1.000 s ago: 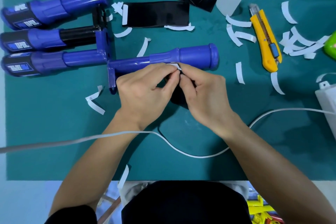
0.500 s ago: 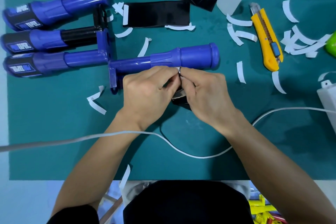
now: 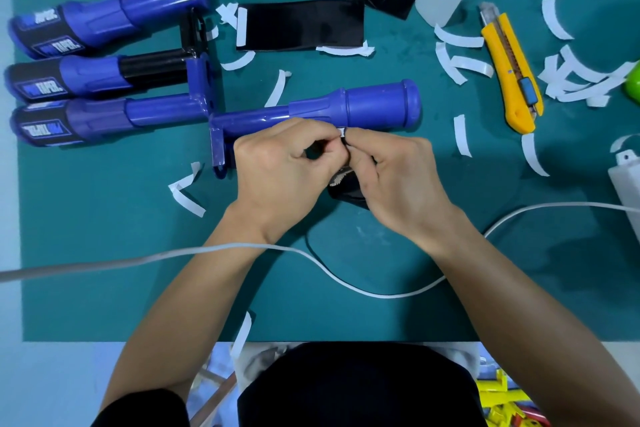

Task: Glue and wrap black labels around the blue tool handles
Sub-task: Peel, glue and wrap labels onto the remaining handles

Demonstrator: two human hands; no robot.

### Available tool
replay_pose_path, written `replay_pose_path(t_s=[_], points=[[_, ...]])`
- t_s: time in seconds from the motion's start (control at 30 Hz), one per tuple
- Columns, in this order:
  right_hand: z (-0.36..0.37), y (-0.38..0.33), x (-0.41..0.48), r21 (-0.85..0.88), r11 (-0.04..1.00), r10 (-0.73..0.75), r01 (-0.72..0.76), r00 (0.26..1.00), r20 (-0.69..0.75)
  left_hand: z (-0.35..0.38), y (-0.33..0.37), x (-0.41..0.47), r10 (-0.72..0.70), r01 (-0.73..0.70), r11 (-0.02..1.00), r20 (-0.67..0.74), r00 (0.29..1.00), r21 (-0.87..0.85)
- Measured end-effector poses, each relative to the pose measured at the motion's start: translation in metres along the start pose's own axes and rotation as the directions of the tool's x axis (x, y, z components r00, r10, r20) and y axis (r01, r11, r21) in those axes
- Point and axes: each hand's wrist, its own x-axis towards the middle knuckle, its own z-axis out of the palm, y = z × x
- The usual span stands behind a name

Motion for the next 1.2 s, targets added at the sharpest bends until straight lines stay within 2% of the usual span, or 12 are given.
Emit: replay_pose_path(t_s=[0.13, 0.53, 0.7, 0.93, 1.2], points=[[-0.002, 0.0, 0.001, -0.027, 0.999, 0.025, -0.025, 1.0, -0.012, -0.004, 0.002, 0.002, -0.114, 0.12, 0.989, 0.069, 0.991, -0.09], [-0.005, -0.003, 0.0, -0.108, 0.994, -0.017, 0.015, 1.0, -0.023, -0.003, 0.006, 0.003, -0.258, 0.293, 0.918, 0.158, 0.953, -0.267], [-0.003, -0.005, -0.002, -0.057, 0.998, 0.001, -0.003, 1.0, -0.027, -0.001, 0.005, 0.002, -0.297, 0.355, 0.878, 0.216, 0.93, -0.32], [-0.004, -0.003, 0.0, 0.105, 0.985, 0.134, -0.135, 0.991, 0.02, -0.001, 0.008, 0.008, -0.346, 0.432, 0.785, 0.264, 0.9, -0.443], [-0.008, -0.005, 0.002, 0.274, 0.937, 0.21, -0.216, 0.976, 0.053, -0.002, 0.007, 0.011, -0.34, 0.424, 0.776, 0.257, 0.905, -0.467]])
